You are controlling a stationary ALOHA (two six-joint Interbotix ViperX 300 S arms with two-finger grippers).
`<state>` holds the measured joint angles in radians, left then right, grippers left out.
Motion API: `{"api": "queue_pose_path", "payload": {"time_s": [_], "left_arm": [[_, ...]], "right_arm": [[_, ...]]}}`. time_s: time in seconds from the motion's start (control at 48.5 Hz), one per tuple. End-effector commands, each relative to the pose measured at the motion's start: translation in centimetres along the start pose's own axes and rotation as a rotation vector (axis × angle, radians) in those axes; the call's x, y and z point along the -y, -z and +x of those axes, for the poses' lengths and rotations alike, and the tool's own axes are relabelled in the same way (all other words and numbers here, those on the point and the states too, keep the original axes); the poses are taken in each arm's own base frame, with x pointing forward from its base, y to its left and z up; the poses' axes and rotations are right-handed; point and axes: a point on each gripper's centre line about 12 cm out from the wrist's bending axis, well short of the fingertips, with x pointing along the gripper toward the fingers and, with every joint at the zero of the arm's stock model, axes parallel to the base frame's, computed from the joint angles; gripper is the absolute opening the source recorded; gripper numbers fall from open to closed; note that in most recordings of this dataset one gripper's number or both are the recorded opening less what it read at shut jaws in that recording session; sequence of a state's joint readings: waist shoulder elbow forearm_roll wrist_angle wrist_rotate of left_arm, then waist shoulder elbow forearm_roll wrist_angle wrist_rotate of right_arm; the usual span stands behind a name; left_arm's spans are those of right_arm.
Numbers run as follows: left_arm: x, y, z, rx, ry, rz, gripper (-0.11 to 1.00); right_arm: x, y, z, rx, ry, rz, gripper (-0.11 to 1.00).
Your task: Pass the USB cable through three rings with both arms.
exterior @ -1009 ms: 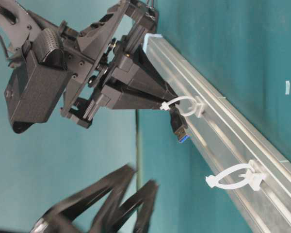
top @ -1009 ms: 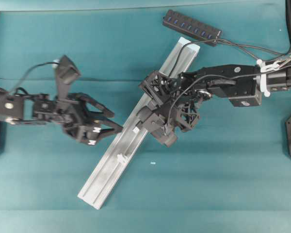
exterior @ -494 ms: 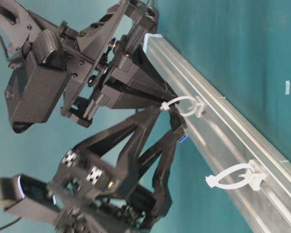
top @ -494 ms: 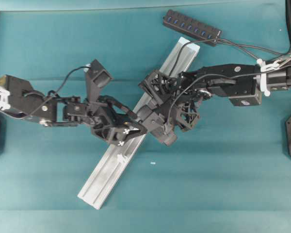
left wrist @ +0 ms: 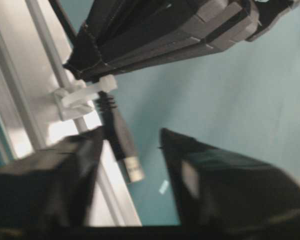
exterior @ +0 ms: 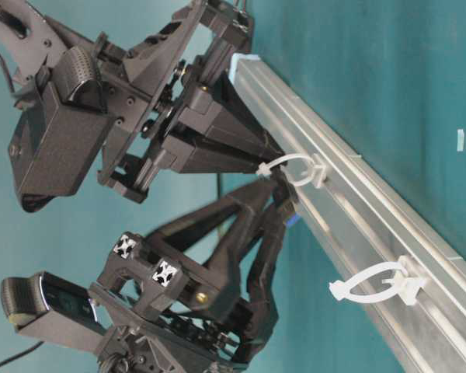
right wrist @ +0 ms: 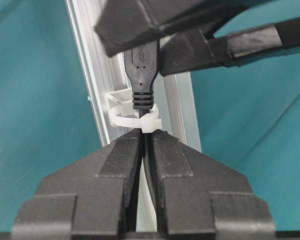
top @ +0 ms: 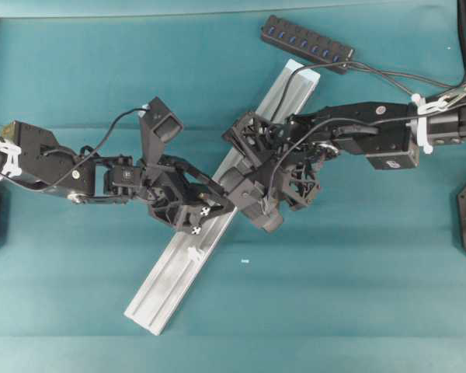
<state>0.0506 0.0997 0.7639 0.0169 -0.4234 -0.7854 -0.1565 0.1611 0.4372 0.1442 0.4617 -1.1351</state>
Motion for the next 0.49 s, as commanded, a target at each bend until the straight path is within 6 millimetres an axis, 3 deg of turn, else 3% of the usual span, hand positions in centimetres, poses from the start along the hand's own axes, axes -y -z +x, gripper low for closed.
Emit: {"api": "queue_pose_path", "payload": {"time_s": [0.0, 0.082, 0.144, 0.474], "left_arm": [[0.43, -0.34, -0.07, 0.01, 0.014, 0.005, 0.45], [0.35, -0.25, -0.05, 0.001, 0.004, 0.005, 0.23], [0.41, -0.32, 0.03, -0.004, -0.001, 0.005, 0.15], [0.3, -0.21, 0.07, -0.014, -0.01, 0.005, 0.15]], "right_arm": [[0.39, -0.34, -0.31, 0.014, 0.022, 0.014, 0.08], [0.44, -0.36, -0.29, 0.017, 0.029, 0.015, 0.08], [0.55, -0.41, -0.35, 0.022, 0.037, 0.014, 0.08], [0.54, -0.4, -0.29, 0.021, 0.037, 0.015, 0.08]]}}
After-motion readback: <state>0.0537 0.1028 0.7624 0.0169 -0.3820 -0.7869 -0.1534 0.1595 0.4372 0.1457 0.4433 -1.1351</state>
